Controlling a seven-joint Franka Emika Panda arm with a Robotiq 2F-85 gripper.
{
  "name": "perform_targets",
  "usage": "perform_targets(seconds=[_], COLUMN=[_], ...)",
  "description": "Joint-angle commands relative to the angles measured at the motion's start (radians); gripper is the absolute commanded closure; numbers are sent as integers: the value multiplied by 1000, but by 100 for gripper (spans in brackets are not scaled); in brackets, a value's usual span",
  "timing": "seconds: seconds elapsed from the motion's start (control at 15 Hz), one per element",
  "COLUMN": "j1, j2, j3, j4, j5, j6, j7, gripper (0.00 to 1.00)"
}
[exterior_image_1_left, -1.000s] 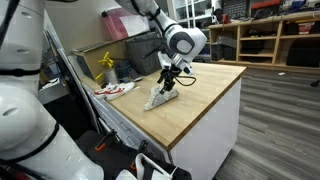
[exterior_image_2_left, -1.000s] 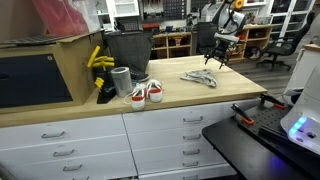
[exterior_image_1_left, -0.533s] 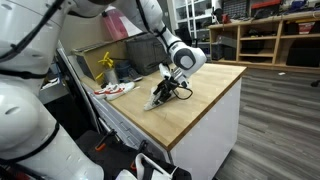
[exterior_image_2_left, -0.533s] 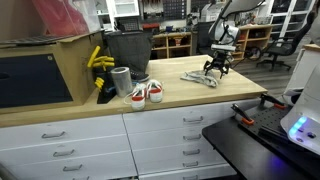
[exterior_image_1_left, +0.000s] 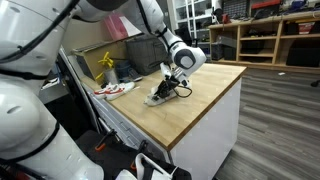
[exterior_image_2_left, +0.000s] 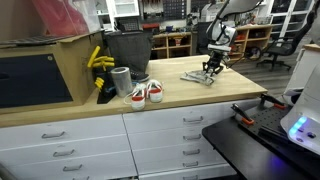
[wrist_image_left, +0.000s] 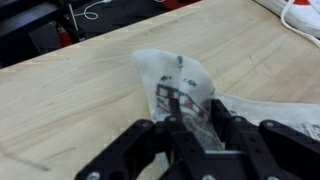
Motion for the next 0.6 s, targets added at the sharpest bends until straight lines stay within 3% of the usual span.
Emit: perform_targets(seconds=[0.0, 0.07, 0.53], j1=[17, 21, 31], j2=[-48, -52, -46], j3=[-13, -17, -23], j4=[-27, -35, -67], j5=[-4, -19, -163], j6=[39, 48, 71], j7=[-20, -30, -73], gripper=[95, 100, 98])
